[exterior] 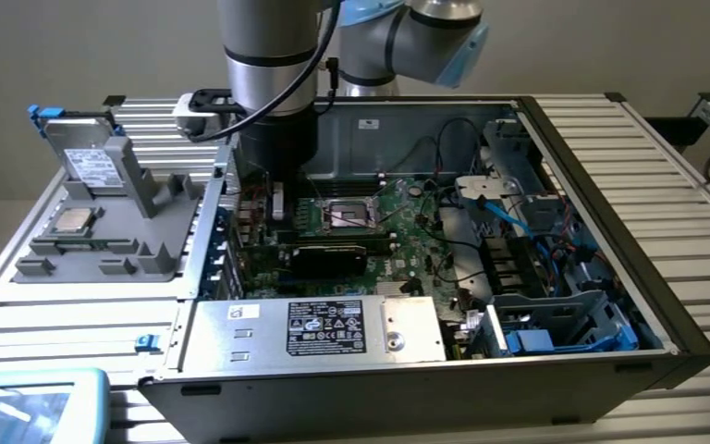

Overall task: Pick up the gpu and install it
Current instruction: 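Press down on the gpu until it lock into place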

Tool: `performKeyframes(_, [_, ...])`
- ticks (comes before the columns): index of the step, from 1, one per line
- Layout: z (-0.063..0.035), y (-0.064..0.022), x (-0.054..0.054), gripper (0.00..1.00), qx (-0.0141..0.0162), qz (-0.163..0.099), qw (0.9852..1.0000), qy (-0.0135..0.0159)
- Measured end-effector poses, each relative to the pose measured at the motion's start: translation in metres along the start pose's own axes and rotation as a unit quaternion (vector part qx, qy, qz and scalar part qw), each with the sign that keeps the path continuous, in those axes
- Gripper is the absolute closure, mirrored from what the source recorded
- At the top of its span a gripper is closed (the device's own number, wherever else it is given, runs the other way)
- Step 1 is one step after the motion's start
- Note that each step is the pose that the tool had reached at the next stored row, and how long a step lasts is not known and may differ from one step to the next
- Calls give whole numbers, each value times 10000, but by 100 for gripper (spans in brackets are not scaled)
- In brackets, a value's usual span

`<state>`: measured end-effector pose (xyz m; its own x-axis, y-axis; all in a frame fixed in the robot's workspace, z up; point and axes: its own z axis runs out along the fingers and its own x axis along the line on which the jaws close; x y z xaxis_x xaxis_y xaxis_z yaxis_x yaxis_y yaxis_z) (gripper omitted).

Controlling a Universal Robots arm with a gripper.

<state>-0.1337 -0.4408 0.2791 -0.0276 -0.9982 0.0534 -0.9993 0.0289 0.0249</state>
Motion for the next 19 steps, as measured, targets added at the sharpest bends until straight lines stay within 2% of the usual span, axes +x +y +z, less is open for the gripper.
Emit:
performKeyframes(12, [-15, -544, -30, 88, -8, -1, 10000, 1])
performKeyframes(16, [0, -636, -9, 88, -23, -1, 10000, 1])
performKeyframes(19, [18, -652, 3, 88, -23, -1, 10000, 0])
